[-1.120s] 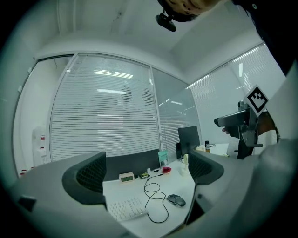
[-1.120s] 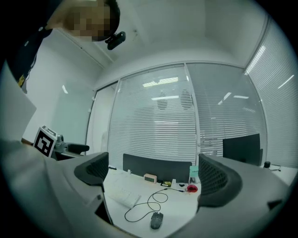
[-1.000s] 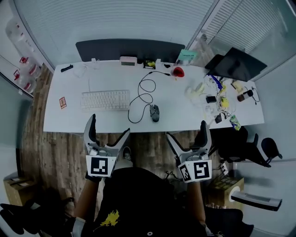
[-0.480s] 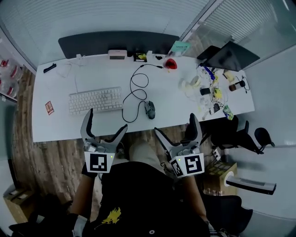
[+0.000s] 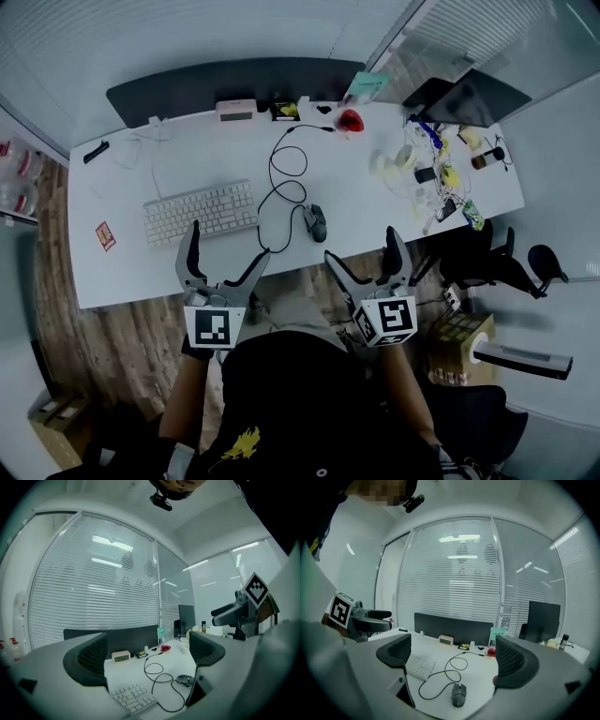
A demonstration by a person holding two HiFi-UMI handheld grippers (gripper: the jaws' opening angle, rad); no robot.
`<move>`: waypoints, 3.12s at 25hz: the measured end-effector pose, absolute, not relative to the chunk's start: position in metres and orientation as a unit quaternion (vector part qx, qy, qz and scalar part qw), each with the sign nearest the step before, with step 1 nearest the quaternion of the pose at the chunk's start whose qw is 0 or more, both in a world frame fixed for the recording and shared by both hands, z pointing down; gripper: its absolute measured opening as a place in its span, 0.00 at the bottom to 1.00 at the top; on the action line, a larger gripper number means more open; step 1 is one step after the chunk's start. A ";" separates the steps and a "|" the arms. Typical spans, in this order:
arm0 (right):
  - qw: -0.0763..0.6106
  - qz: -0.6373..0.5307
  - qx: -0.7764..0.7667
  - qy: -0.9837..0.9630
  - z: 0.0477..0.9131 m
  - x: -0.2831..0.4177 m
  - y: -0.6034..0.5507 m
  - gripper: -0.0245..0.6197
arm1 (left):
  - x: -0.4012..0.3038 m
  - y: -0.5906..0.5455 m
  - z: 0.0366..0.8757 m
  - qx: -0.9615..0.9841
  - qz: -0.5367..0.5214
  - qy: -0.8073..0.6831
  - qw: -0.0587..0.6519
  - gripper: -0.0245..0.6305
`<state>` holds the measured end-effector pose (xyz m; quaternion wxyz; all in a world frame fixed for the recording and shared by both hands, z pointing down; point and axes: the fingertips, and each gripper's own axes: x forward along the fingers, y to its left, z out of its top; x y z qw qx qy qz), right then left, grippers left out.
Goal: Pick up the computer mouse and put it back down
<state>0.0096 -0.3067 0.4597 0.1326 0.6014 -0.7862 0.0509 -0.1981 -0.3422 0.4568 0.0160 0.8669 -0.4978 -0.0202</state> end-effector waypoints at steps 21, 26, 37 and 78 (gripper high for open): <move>0.312 0.150 0.580 -0.737 0.709 0.018 -0.401 0.77 | -0.199 -0.430 0.645 0.854 0.107 -0.477 0.177 0.87; 0.334 0.179 0.577 -0.724 0.751 0.028 -0.410 0.74 | -0.208 -0.418 0.686 0.843 0.139 -0.480 0.200 0.87; 0.369 0.243 0.572 -0.691 0.822 0.048 -0.411 0.67 | -0.211 -0.399 0.728 0.824 0.172 -0.482 0.244 0.87; 0.017 -0.046 0.587 -0.808 0.387 -0.007 -0.412 0.45 | -0.234 -0.385 0.436 0.822 0.013 -0.568 0.039 0.06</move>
